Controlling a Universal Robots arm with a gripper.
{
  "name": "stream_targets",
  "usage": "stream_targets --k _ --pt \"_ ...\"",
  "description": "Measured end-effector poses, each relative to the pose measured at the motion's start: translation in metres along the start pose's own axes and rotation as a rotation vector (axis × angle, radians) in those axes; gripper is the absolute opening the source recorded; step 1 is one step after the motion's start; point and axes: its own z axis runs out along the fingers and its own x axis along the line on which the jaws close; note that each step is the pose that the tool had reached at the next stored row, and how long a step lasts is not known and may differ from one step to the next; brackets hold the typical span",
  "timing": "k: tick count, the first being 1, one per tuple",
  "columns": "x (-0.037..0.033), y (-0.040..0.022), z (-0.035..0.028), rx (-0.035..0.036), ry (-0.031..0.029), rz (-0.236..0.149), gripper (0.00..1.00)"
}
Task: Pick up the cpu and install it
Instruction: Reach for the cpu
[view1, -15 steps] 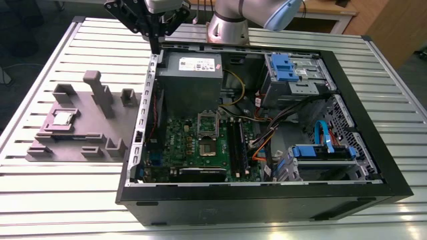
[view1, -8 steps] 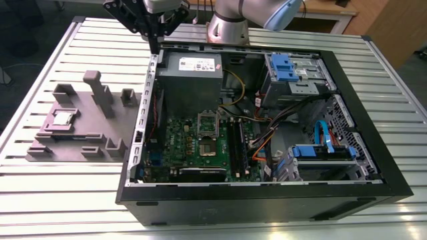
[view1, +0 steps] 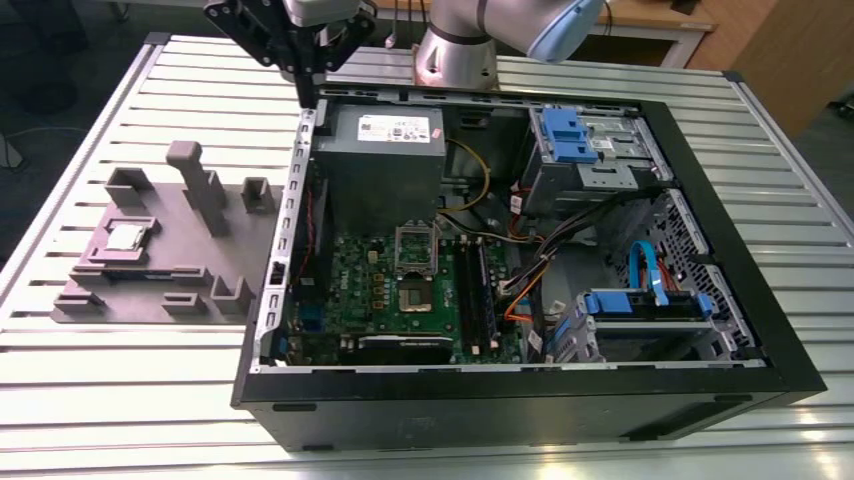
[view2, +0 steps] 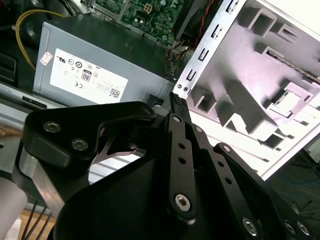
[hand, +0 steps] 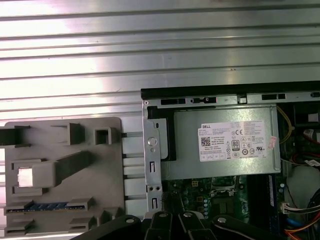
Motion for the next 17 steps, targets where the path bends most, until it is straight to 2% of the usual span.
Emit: stream_targets --k 17 --pt "0.0033 -0.0003 0.0001 0.0 0.0002 0.0 0.1"
